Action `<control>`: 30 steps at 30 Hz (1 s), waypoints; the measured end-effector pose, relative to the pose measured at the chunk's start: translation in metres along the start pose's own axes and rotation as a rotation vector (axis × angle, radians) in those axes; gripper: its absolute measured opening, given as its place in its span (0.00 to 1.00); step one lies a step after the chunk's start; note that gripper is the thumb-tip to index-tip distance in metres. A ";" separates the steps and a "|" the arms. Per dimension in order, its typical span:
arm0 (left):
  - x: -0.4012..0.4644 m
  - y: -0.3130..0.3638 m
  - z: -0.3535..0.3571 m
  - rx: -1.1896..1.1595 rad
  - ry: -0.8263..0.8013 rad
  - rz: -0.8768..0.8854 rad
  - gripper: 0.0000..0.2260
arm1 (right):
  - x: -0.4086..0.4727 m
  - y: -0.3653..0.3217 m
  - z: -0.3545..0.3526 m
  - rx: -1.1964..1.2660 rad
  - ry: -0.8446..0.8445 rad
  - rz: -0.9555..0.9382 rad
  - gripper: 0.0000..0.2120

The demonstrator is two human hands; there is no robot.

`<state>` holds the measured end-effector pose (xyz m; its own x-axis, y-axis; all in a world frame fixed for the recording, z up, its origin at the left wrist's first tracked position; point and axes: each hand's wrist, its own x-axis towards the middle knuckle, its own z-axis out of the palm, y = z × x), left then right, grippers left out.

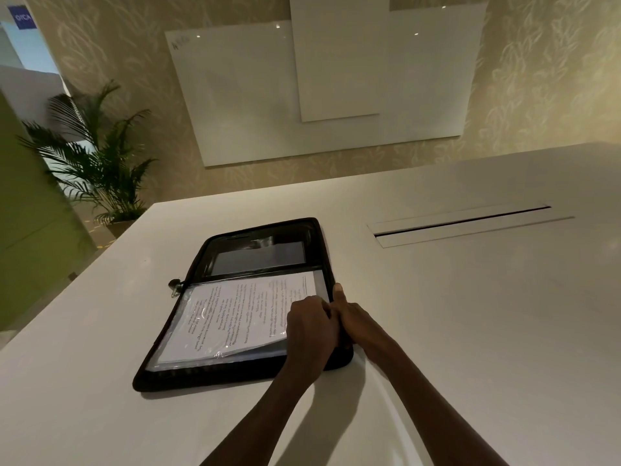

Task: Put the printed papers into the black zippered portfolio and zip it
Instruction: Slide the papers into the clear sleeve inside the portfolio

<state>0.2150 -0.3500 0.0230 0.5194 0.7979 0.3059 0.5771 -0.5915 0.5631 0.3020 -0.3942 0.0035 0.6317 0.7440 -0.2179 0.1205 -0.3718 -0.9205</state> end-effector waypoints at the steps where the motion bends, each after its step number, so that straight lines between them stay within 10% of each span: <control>1: 0.001 0.000 0.000 0.005 -0.004 0.001 0.14 | 0.002 0.000 0.000 -0.018 -0.013 0.008 0.32; 26: 0.012 -0.018 -0.011 -0.137 -0.061 0.027 0.19 | -0.017 -0.010 -0.021 -0.093 -0.218 0.017 0.37; 30: 0.022 -0.048 -0.032 -0.070 0.003 -0.023 0.19 | -0.020 0.000 -0.022 -0.123 -0.245 -0.041 0.26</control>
<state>0.1788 -0.3002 0.0280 0.5047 0.8116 0.2942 0.5434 -0.5635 0.6223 0.3063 -0.4215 0.0151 0.4220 0.8663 -0.2674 0.2437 -0.3925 -0.8869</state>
